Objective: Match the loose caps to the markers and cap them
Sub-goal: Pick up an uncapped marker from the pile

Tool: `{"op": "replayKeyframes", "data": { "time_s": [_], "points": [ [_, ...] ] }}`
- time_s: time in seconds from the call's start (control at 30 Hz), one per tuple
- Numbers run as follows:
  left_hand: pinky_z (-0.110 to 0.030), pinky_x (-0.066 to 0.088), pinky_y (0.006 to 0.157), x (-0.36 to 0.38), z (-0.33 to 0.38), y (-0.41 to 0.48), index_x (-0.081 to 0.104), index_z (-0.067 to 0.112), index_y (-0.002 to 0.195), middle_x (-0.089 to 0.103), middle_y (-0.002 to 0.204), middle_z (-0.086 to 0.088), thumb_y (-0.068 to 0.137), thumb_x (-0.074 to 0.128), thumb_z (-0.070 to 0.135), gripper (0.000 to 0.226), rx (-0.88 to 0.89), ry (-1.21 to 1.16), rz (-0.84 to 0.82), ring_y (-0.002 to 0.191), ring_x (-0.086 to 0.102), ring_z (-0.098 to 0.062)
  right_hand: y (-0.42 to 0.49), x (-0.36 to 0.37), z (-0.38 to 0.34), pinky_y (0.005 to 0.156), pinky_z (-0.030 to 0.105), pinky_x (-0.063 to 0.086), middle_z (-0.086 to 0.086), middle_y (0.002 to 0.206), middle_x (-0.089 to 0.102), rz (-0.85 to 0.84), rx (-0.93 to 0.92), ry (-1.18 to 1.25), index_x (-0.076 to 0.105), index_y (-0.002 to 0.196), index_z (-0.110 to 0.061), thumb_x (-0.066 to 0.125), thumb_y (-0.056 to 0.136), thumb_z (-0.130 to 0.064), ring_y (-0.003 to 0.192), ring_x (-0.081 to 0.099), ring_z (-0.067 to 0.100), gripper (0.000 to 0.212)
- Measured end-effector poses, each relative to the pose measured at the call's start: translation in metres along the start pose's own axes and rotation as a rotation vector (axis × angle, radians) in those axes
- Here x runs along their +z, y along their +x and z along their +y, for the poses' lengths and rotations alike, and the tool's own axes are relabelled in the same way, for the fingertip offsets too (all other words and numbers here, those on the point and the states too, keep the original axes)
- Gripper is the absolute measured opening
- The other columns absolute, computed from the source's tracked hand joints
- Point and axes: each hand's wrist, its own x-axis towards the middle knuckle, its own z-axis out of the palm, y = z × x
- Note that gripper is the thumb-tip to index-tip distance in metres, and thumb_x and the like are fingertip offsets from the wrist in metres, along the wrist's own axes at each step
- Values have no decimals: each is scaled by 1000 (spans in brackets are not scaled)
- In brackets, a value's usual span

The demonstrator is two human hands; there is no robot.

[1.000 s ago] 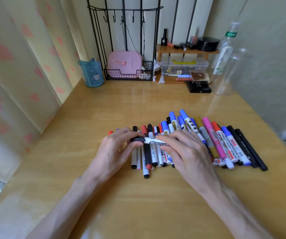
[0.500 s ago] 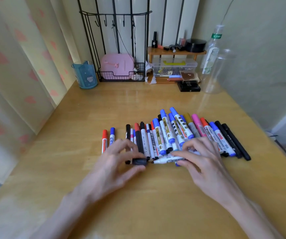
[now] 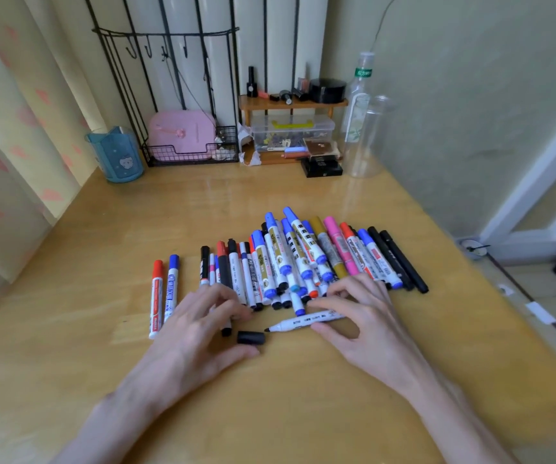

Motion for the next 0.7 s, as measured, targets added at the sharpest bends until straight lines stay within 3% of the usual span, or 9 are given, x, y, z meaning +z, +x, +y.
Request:
{"op": "replayKeyframes", "data": {
  "time_s": [0.2, 0.47, 0.57, 0.7],
  "points": [
    [-14, 43, 94, -4, 3, 21, 71, 28, 110, 51, 111, 14, 90, 68, 64, 41, -45, -85, 49, 104, 59, -6, 1, -6, 0, 103, 28, 40, -15, 105, 56, 52, 77, 80, 77, 115, -29, 70, 93, -45, 108, 54, 9, 28],
    [-26, 45, 94, 12, 16, 53, 72, 27, 109, 53, 109, 14, 97, 66, 49, 26, -62, -121, 109, 108, 56, -10, 6, -12, 2, 93, 30, 48, -15, 100, 62, 172, 133, 150, 78, 112, -23, 70, 97, -26, 101, 60, 10, 17],
    [-25, 44, 95, 16, 18, 57, 70, 26, 113, 54, 111, 11, 100, 62, 47, 26, -70, -116, 106, 109, 56, -11, 10, -23, 15, 90, 29, 51, -10, 102, 66, 283, 230, 156, 76, 117, -19, 66, 98, -15, 101, 62, 10, 21],
    [-22, 43, 95, 14, 21, 68, 69, 22, 117, 55, 113, 9, 102, 61, 41, 26, -60, -115, 132, 109, 57, -11, 12, -45, 59, 87, 33, 46, -3, 101, 64, 373, 487, -58, 74, 119, -21, 66, 95, -12, 100, 62, 25, 27]
  ]
}}
